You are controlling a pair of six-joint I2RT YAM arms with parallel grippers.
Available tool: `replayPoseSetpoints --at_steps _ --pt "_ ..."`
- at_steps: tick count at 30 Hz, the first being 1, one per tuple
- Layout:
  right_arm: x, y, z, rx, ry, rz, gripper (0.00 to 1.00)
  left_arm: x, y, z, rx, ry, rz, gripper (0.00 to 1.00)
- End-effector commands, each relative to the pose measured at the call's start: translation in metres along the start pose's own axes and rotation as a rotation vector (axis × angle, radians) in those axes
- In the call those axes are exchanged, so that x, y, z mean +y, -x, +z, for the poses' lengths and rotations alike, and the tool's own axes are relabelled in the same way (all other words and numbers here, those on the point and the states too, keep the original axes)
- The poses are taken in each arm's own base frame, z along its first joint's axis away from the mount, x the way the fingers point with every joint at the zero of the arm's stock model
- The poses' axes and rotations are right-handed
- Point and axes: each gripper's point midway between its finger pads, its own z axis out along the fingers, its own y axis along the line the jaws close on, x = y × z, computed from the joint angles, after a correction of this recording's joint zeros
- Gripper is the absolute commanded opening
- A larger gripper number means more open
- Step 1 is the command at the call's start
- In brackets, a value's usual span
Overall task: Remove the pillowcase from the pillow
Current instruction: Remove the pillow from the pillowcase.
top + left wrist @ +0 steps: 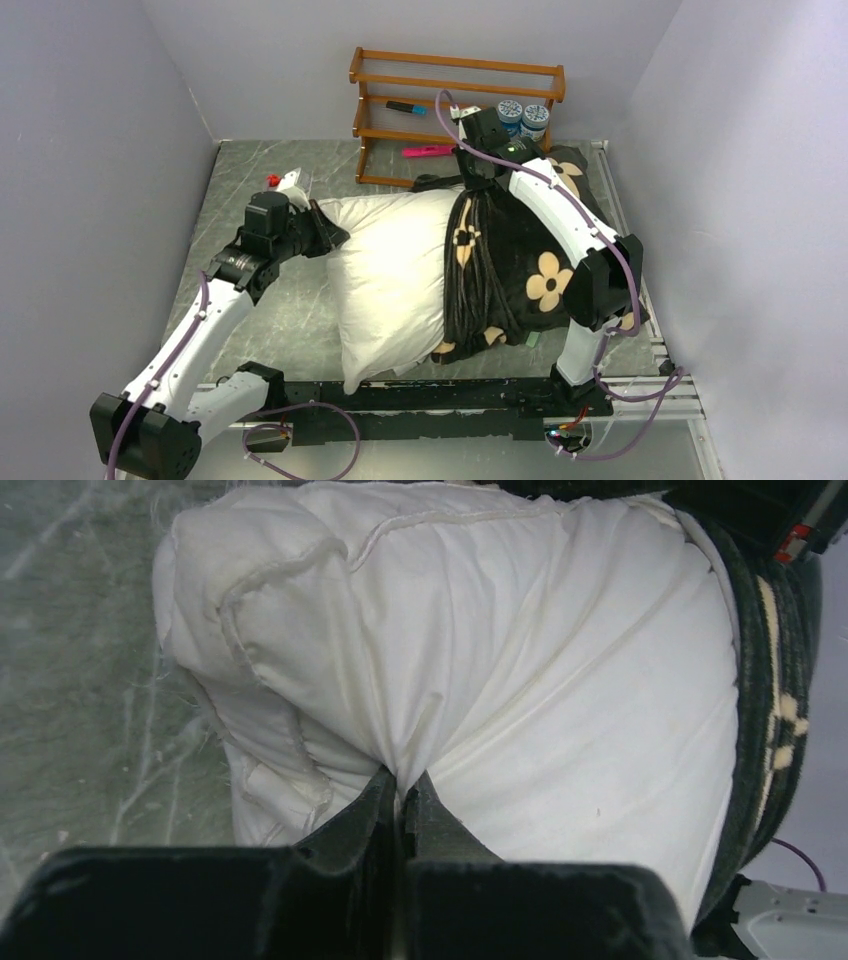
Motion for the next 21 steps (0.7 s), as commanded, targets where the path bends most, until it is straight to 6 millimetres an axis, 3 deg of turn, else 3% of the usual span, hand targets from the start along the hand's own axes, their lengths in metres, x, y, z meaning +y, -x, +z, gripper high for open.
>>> replayPoseSetpoints --at_steps 1,7,11,16,21 --pt "-0.039 0.008 -0.007 -0.041 -0.086 0.025 0.0 0.038 0.006 -0.004 0.024 0.215 0.063 0.05" --pt "0.0 0.027 0.0 -0.081 0.045 0.0 0.03 0.038 0.045 0.028 -0.021 0.257 0.135 0.05" --pt "0.015 0.051 -0.013 -0.158 0.101 -0.006 0.14 0.021 0.074 0.037 -0.051 0.222 0.179 0.08" --pt "0.022 0.077 -0.045 -0.27 0.151 0.008 0.33 -0.002 0.092 0.022 -0.084 0.171 0.187 0.51" --pt "0.026 0.088 -0.09 -0.393 0.22 0.028 0.51 -0.014 0.084 -0.002 -0.068 0.135 0.176 0.8"
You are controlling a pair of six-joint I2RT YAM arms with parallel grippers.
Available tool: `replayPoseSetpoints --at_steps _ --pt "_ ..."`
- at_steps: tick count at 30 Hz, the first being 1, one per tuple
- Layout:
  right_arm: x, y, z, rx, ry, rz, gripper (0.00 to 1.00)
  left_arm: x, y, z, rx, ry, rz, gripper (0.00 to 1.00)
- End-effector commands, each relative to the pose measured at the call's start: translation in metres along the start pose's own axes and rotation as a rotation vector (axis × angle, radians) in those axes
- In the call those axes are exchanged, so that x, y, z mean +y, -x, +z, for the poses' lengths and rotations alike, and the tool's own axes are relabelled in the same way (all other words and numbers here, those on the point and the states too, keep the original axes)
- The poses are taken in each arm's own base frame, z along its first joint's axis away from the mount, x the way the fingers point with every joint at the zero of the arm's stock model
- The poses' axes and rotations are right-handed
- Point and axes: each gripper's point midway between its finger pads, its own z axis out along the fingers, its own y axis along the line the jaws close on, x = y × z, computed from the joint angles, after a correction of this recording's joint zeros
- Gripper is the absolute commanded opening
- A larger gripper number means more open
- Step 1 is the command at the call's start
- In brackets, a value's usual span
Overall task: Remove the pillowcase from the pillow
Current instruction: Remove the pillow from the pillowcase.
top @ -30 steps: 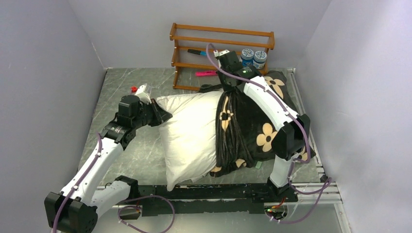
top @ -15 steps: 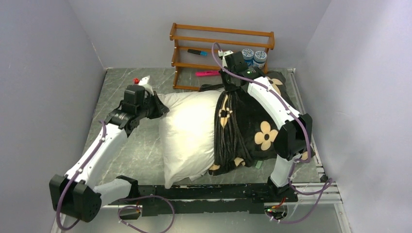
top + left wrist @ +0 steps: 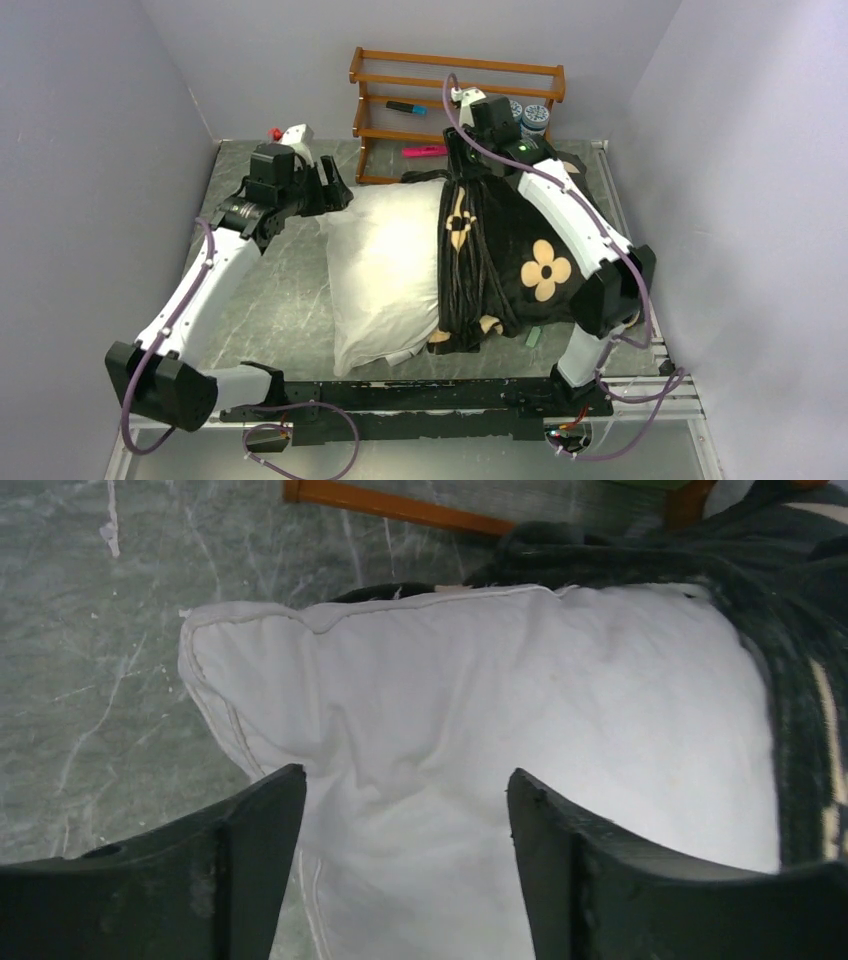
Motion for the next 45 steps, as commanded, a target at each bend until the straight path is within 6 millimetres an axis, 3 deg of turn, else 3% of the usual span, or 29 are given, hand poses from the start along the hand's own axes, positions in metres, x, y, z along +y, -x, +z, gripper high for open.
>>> replayPoseSetpoints --at_steps 1,6,9,17,26,29,33,34,37,38,42,45 --pt "0.013 0.055 -0.067 -0.249 0.081 0.014 0.55 -0.015 0.007 -0.038 -0.031 -0.063 0.005 0.82" --pt "0.022 0.051 -0.095 -0.309 0.141 0.029 0.85 -0.031 -0.041 -0.05 0.089 -0.213 -0.053 0.9" --pt "0.024 0.039 -0.103 -0.306 0.156 0.032 0.94 -0.034 -0.064 -0.058 0.13 -0.259 -0.097 0.93" --pt "0.025 0.007 -0.122 -0.302 0.172 0.047 0.98 -0.035 -0.089 -0.078 0.131 -0.314 -0.142 0.96" --pt "0.033 -0.021 -0.126 -0.278 0.226 0.06 1.0 -0.056 -0.115 -0.05 0.188 -0.471 -0.25 0.94" --pt "0.033 -0.026 -0.126 -0.276 0.226 0.065 1.0 -0.073 -0.122 -0.04 0.203 -0.505 -0.226 0.92" --pt "0.034 -0.031 -0.124 -0.26 0.228 0.064 1.0 -0.097 -0.129 -0.025 0.226 -0.532 -0.196 0.68" --pt "0.034 -0.032 -0.124 -0.255 0.234 0.06 1.0 -0.1 -0.127 -0.022 0.223 -0.535 -0.192 0.57" --pt "0.035 -0.036 -0.124 -0.23 0.228 0.044 0.99 -0.1 -0.112 -0.016 0.178 -0.497 -0.161 0.12" --pt "0.035 -0.038 -0.125 -0.22 0.223 0.037 0.99 -0.096 -0.108 -0.015 0.169 -0.466 -0.147 0.06" --pt "0.042 -0.041 -0.132 -0.19 0.204 0.015 0.97 -0.079 -0.071 -0.017 0.063 -0.307 -0.085 0.05" --pt "0.062 -0.04 -0.138 -0.176 0.21 -0.011 0.96 -0.057 -0.046 -0.02 0.019 -0.174 -0.059 0.05"
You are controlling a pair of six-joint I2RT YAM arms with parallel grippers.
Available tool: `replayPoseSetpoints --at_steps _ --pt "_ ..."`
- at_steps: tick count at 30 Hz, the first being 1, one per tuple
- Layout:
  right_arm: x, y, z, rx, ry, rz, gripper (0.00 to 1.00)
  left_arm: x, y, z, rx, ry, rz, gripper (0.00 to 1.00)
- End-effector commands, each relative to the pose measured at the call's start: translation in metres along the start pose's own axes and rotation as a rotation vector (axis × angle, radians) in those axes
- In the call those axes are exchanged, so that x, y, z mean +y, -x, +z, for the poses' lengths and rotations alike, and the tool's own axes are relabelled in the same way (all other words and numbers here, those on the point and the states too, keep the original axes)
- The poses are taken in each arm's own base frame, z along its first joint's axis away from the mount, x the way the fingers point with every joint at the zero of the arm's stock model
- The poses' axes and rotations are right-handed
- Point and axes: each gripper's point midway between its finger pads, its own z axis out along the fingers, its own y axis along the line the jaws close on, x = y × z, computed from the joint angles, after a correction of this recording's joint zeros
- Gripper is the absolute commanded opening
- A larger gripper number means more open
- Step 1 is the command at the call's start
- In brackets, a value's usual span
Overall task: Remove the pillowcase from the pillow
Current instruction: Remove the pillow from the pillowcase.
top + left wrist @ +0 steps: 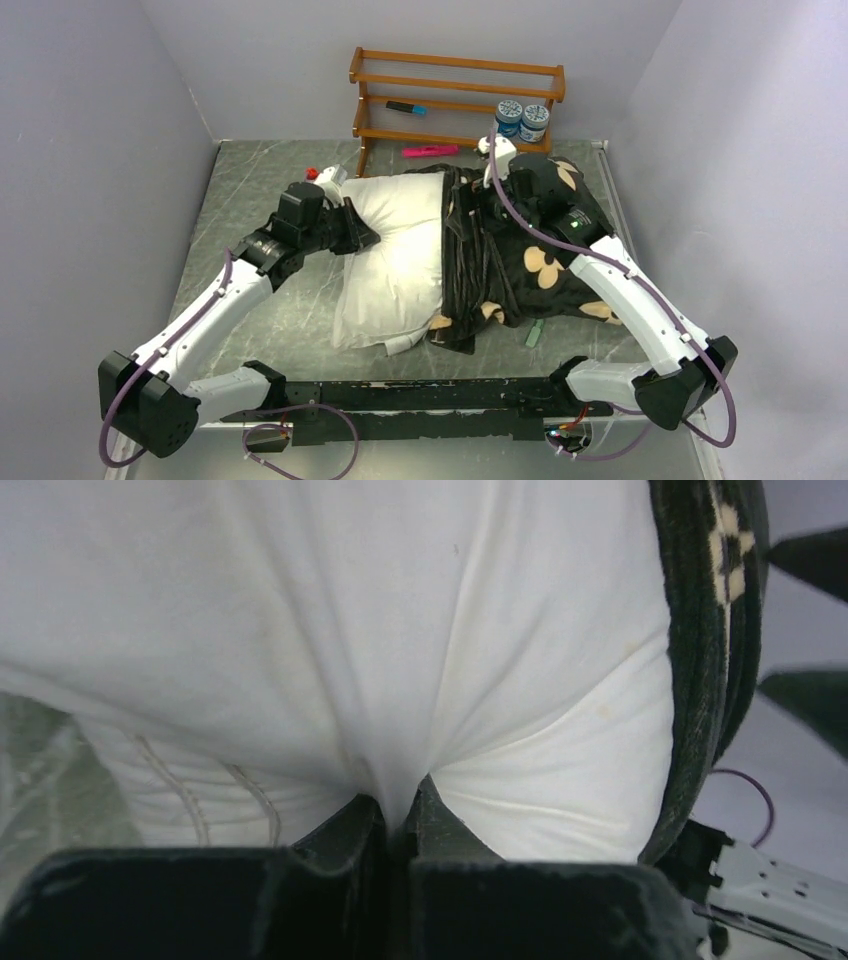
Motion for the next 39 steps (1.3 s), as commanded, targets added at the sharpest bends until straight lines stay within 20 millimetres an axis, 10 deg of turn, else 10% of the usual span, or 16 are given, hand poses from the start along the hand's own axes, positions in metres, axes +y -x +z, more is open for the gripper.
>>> replayPoseSetpoints --at_steps 1,10,20,39 --pt "0.031 0.02 -0.013 -0.027 0.007 -0.048 0.96 0.015 0.061 -0.024 -0.164 0.163 0.071 0.05" --pt "0.092 0.02 -0.011 0.001 0.047 -0.067 0.91 0.047 0.11 -0.079 -0.268 0.361 0.093 0.05" --pt "0.149 -0.039 -0.016 0.133 0.016 -0.087 0.85 0.054 0.117 -0.11 -0.322 0.459 0.112 0.05" --pt "0.139 -0.114 0.026 0.232 -0.164 -0.125 0.52 0.057 0.133 -0.135 -0.375 0.555 0.157 0.05"
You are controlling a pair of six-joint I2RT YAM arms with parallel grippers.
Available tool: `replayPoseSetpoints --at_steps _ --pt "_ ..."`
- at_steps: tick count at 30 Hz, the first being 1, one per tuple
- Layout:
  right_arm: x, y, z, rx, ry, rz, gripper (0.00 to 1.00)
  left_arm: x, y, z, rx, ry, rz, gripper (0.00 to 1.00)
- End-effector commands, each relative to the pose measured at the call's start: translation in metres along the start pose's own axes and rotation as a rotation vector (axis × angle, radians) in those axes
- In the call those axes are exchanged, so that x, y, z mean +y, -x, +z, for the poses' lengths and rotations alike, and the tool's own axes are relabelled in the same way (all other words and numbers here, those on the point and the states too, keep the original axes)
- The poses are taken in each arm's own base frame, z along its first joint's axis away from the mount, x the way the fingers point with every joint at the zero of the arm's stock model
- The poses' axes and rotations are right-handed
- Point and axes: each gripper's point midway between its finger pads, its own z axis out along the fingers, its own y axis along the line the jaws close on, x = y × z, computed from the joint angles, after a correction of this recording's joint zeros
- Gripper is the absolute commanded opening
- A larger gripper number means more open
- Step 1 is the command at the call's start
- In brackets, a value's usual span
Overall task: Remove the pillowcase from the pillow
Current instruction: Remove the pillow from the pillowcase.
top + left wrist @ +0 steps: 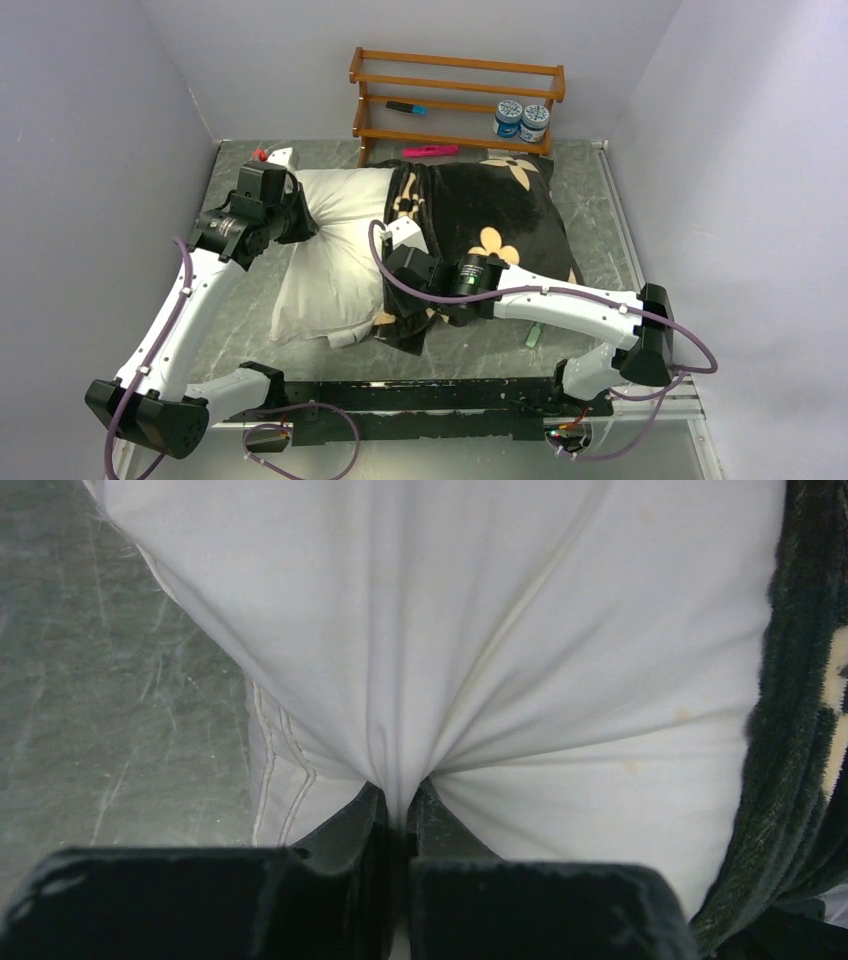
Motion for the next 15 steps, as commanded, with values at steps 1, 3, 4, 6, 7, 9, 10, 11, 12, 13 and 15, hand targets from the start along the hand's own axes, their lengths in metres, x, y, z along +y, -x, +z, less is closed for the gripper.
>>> replayPoseSetpoints --at_steps 1,3,4,6,7,9,10,11,12,13,15 --pt "-0.012 0.002 0.011 -0.036 -0.085 0.003 0.48 0.015 0.075 -0.046 -0.31 0.097 0.003 0.05" --pt "-0.017 -0.002 0.015 -0.031 -0.113 -0.013 0.34 0.016 0.077 -0.047 -0.314 0.109 0.005 0.05" --pt "-0.02 -0.004 0.016 -0.027 -0.128 -0.02 0.26 0.017 0.079 -0.048 -0.319 0.116 0.007 0.05" --pt "-0.028 -0.007 0.017 -0.022 -0.158 -0.03 0.1 0.02 0.081 -0.05 -0.327 0.135 0.008 0.05" --pt "-0.032 -0.008 0.017 -0.02 -0.174 -0.033 0.03 0.022 0.082 -0.051 -0.331 0.145 0.012 0.05" --pt "-0.043 -0.009 0.015 -0.019 -0.201 -0.034 0.0 0.025 0.086 -0.053 -0.341 0.168 0.014 0.05" --pt "-0.052 -0.009 0.014 -0.018 -0.222 -0.032 0.0 0.028 0.087 -0.053 -0.345 0.183 0.016 0.05" --pt "-0.06 -0.009 0.011 -0.014 -0.243 -0.032 0.0 0.031 0.089 -0.054 -0.349 0.203 0.018 0.05" --pt "-0.07 -0.008 0.009 -0.014 -0.265 -0.031 0.0 0.033 0.092 -0.056 -0.356 0.218 0.019 0.05" --pt "-0.078 -0.006 0.006 -0.016 -0.283 -0.027 0.0 0.034 0.094 -0.057 -0.363 0.228 0.022 0.05" --pt "-0.097 -0.003 0.001 -0.02 -0.316 -0.014 0.0 0.036 0.1 -0.058 -0.377 0.249 0.024 0.05"
